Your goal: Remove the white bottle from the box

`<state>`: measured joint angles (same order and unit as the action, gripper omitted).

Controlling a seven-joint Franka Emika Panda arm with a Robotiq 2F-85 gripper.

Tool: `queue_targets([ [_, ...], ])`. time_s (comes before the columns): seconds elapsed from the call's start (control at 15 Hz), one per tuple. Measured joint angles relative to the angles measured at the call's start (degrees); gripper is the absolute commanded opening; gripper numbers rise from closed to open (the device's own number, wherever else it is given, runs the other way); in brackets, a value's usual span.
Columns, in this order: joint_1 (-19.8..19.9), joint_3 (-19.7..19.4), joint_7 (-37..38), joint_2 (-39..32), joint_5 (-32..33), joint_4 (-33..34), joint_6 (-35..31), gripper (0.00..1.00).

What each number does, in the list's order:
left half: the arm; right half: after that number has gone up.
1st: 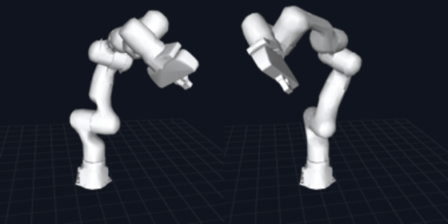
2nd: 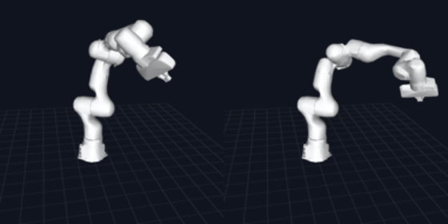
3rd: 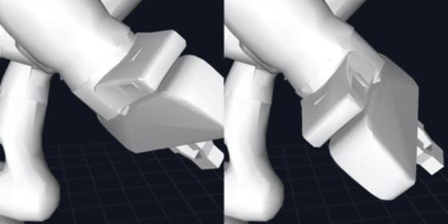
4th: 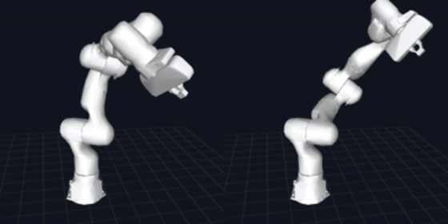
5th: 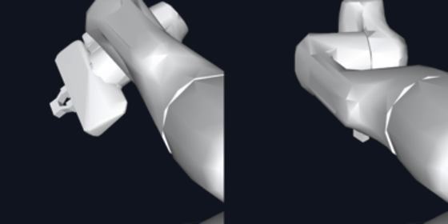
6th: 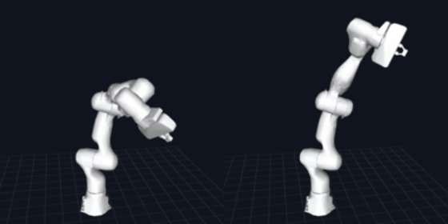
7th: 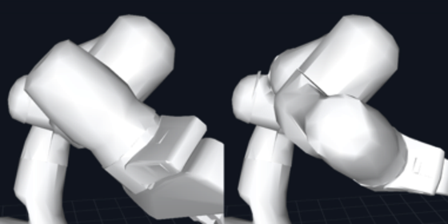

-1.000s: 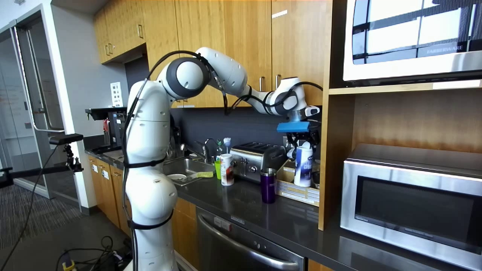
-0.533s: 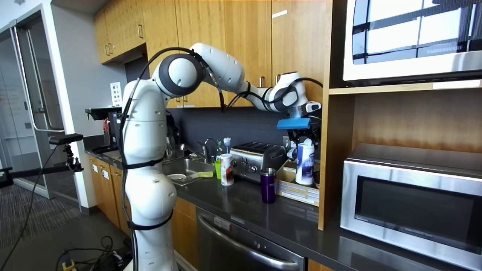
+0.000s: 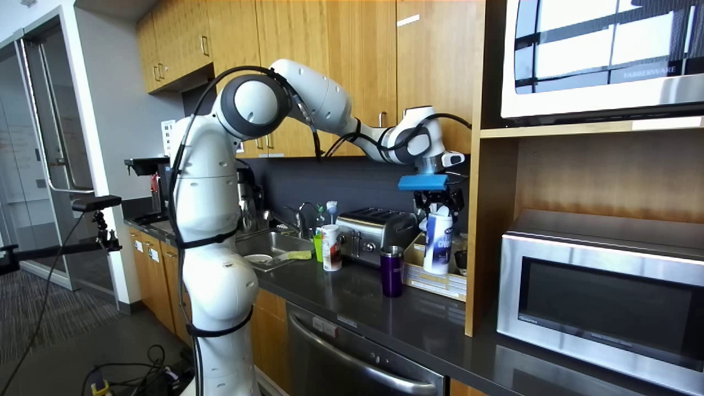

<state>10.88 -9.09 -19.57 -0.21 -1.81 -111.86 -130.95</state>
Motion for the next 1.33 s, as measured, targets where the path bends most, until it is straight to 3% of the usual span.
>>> queue_targets([
  [1.33, 0.0, -1.7, -2.1, 4.6, 0.8, -11.2, -3.1, 0.62],
])
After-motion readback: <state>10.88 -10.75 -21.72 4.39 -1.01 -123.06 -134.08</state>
